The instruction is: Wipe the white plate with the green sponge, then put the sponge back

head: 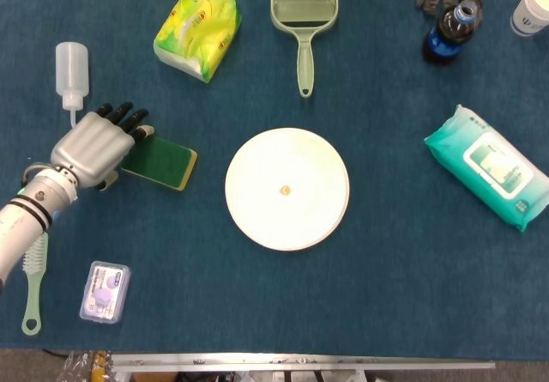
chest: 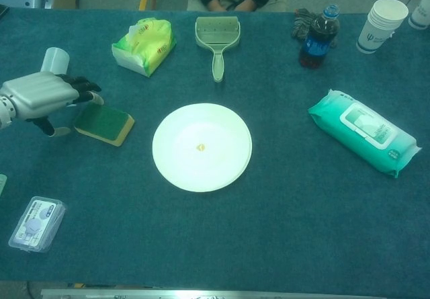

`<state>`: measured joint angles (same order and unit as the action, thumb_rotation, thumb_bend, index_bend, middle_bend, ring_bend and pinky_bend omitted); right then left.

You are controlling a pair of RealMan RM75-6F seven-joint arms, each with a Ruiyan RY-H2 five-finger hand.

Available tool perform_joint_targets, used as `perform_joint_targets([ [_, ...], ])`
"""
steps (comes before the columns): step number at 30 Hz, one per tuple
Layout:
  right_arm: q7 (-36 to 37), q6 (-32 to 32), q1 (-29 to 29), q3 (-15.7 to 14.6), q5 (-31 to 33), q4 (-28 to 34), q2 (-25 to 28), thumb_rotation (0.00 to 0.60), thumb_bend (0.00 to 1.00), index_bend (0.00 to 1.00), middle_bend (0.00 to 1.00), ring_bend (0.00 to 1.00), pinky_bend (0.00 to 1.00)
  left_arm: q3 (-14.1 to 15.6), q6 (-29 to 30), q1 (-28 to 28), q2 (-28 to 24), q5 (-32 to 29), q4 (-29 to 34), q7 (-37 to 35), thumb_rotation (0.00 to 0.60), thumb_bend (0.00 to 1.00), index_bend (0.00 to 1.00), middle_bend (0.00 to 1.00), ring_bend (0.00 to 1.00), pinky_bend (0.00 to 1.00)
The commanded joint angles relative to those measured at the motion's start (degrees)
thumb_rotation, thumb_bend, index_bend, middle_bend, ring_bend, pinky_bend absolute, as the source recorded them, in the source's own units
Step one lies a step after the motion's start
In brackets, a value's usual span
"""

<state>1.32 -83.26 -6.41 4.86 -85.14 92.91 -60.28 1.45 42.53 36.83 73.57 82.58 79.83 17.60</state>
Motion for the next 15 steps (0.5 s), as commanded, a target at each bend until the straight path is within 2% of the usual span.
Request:
perform_joint_targets([
  [1,0.2,-0.1,0.1,0.0,0.1,-0.2,0.1,0.589,0.32,0.30,0.31,0.21,0.40,-0.1,-0.3,0.2,0.5,-0.9,0.1,0.5,0.600,0.29,0.15,0.06,0.04,0.15],
  [9,1.2,-0.4,0.3,0.2,0.4,-1.1,0.0,0.588,0.32,0.30,0.31,0.21,0.40,-0.2,-1.2,0.6,1.3,-4.5,1.1,1.5,0.600,0.29,0.16,0.07,0.06,0.15],
  [15,1.9,-0.5,0.4,0.2,0.3,-1.8,-0.1,0.587,0.32,0.30,0.32,0.21,0.40,-0.7,0.9,0.1,2.8,-5.9,0.7,1.6,0.600,0.29,0.30,0.15,0.10,0.15],
])
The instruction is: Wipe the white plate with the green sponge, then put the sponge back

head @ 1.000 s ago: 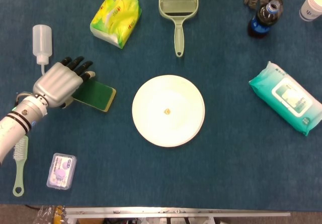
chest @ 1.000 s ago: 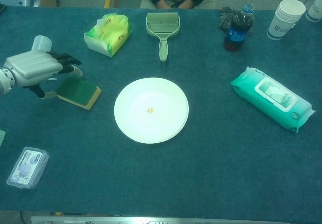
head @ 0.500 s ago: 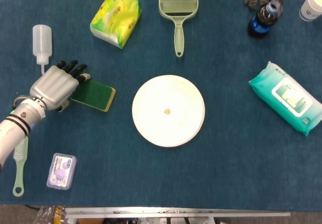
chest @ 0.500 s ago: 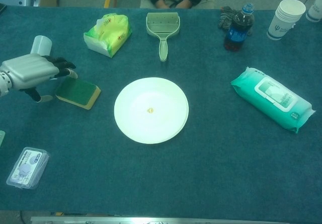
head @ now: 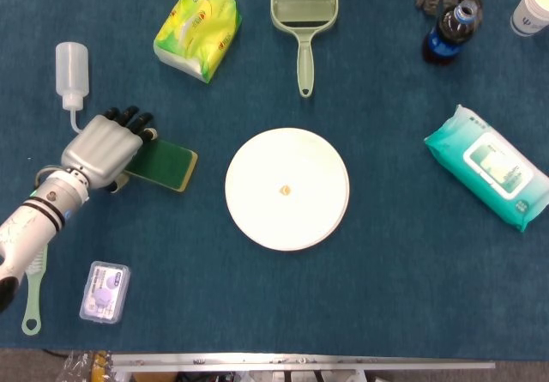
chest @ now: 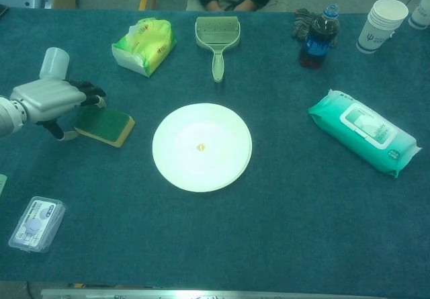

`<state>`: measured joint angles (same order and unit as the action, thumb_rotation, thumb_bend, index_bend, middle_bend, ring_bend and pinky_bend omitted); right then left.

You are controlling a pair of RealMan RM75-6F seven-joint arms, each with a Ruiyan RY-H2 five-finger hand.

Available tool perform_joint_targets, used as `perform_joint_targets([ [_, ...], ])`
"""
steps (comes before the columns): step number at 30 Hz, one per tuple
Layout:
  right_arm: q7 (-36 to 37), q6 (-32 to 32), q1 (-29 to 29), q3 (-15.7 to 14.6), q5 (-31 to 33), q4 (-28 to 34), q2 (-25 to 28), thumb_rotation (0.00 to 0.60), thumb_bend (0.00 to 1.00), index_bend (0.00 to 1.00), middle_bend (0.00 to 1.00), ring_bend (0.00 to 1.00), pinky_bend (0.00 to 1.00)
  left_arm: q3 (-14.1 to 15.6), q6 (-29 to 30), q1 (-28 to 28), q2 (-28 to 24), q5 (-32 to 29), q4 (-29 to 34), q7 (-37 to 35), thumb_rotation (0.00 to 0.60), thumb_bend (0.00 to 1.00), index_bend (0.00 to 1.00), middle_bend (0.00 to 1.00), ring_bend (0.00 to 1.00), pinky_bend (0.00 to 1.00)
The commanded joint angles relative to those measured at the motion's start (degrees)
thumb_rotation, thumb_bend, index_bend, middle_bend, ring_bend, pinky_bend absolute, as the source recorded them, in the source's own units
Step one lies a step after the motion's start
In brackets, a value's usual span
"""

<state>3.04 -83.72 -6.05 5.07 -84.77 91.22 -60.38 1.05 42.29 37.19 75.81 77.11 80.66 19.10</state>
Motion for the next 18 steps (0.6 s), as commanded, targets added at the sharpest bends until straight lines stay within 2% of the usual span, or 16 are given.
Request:
perform_joint_targets([
  [1,0.2,0.0,0.0,0.0,0.0,-0.2,0.0,0.587,0.32,0.30,0.32,0.21,0.40,-0.4,1.7,-0.4,0.7,-0.5,-0.2,0.2,0.600,0.29,0.32,0.17,0.12,0.15],
  [4,0.7,0.1,-0.1,0.0,-0.2,-0.5,-0.3,0.587,0.32,0.30,0.32,0.21,0.40,-1.0,3.5,-0.8,0.6,-1.1,0.6,0.5,0.600,0.29,0.40,0.24,0.17,0.16],
  [8,1.2,0.4,-0.4,0.1,-0.4,-1.2,-0.7,0.587,0.32,0.30,0.32,0.21,0.40,-1.4,4.9,-0.9,-1.5,-2.1,4.0,2.9,0.600,0.29,0.42,0.26,0.19,0.17],
  [18,3.3,2.3,-2.0,0.2,-0.8,-3.4,-2.0,0.589,0.32,0.30,0.31,0.21,0.40,-1.4,9.9,-0.1,-5.7,-8.7,17.9,21.6,0.600,0.29,0.42,0.26,0.19,0.17],
])
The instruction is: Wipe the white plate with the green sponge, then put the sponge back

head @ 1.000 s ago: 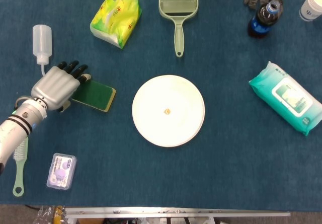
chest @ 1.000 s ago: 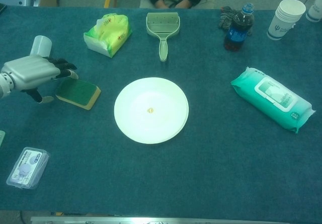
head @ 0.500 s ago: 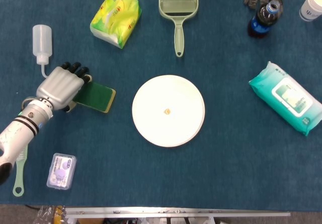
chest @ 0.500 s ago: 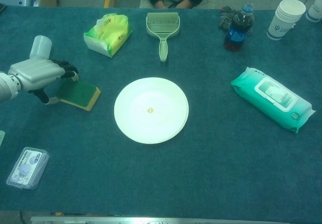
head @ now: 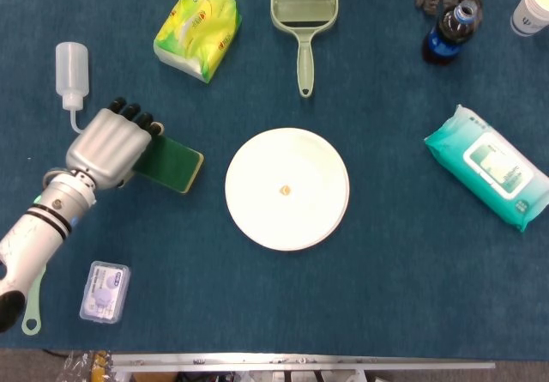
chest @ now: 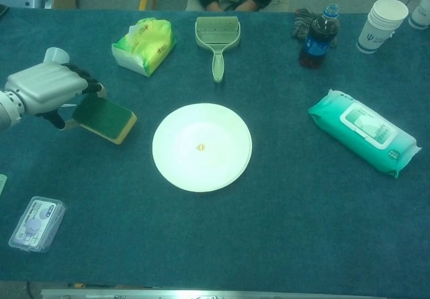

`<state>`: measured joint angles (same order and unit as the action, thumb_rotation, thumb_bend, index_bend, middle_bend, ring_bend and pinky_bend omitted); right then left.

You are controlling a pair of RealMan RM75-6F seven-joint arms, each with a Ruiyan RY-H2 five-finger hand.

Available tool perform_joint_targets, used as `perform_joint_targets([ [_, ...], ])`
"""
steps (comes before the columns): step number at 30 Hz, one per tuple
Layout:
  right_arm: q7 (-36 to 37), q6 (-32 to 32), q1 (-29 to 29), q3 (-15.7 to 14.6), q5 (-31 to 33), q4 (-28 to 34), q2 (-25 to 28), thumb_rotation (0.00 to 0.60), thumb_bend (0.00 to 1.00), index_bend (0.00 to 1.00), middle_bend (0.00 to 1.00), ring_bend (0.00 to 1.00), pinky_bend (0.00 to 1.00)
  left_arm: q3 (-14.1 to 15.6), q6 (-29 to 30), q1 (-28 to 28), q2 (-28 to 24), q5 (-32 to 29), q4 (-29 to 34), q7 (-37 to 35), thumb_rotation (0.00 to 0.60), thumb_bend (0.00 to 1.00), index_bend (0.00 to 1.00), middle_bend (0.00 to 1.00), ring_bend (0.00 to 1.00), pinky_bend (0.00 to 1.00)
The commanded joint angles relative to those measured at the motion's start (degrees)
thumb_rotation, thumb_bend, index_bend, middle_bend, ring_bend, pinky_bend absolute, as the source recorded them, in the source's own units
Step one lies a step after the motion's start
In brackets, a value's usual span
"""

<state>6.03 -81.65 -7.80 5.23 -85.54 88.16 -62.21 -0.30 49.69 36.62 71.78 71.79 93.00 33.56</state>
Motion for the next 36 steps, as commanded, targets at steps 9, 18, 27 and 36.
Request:
perform_joint_targets([
  [9,2.1,1.4,-1.3,0.2,-0.2,-2.2,-0.9,0.587,0.32,0.30,0.31,0.21,0.40,0.1,8.0,2.7,-0.7,-11.5,15.3,22.8,0.600,0.29,0.42,0.27,0.19,0.17],
  [18,3.8,1.9,-1.8,0.1,-0.4,-3.6,-1.3,0.587,0.32,0.30,0.32,0.21,0.40,0.3,12.7,7.0,4.8,-19.9,19.6,35.0,0.556,0.29,0.42,0.28,0.19,0.17],
  [27,5.0,1.9,-2.0,-0.1,-0.6,-4.4,-1.4,0.587,0.32,0.30,0.32,0.21,0.40,0.7,15.8,10.7,10.7,-24.1,20.1,40.9,0.551,0.29,0.42,0.28,0.19,0.17],
  [36,5.9,1.4,-1.6,-0.2,-0.2,-4.9,-1.0,0.587,0.32,0.30,0.32,0.21,0.40,0.0,16.0,14.8,16.4,-29.2,15.6,43.4,0.551,0.29,0.42,0.28,0.19,0.17],
])
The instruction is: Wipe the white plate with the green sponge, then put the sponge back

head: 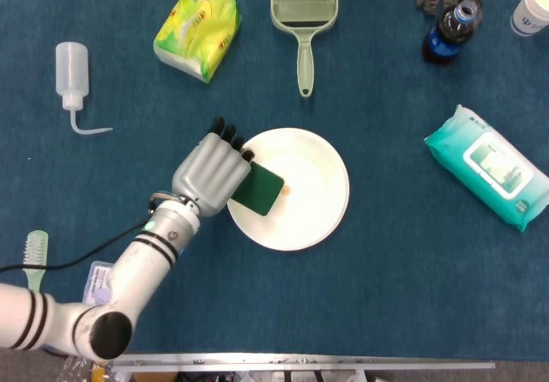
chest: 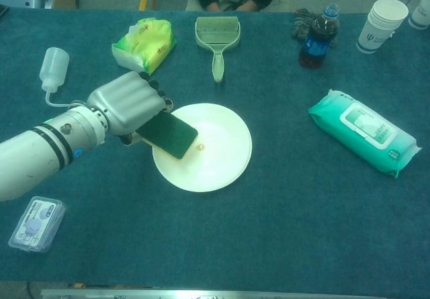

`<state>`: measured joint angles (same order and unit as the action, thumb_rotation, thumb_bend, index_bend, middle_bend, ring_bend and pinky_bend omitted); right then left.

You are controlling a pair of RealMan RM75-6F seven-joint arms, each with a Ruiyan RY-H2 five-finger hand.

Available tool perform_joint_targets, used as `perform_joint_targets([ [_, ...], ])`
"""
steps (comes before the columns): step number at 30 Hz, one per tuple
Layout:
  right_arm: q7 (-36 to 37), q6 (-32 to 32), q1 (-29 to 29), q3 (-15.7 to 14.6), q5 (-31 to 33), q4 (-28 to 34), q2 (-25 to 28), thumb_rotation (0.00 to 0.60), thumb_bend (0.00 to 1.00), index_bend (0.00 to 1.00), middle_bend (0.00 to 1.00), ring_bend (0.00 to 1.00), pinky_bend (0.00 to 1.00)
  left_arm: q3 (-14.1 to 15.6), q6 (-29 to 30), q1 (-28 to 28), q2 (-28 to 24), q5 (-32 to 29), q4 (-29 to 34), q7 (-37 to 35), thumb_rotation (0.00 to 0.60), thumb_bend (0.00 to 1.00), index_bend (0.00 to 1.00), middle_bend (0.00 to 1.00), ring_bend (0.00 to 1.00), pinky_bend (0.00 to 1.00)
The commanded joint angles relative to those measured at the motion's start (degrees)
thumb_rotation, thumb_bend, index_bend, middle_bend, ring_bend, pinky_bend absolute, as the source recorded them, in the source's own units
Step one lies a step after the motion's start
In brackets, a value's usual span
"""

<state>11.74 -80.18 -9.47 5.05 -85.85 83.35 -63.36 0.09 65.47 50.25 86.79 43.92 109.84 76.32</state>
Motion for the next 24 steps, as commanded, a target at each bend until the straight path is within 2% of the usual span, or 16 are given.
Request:
perform_joint_targets([
  [1,0.2,-0.1,0.1,0.0,0.2,-0.1,0.2,0.587,0.32,0.30,0.31,0.21,0.40,-0.4,0.3,1.5,1.8,-1.8,-1.6,0.9,0.552,0.29,0.42,0.28,0.19,0.17],
  [24,2.5,-0.3,0.6,-0.1,0.7,-1.9,0.2,0.587,0.32,0.30,0.32,0.21,0.40,0.5,4.8,8.8,9.1,-12.8,-4.1,7.6,0.531,0.29,0.42,0.28,0.19,0.17],
])
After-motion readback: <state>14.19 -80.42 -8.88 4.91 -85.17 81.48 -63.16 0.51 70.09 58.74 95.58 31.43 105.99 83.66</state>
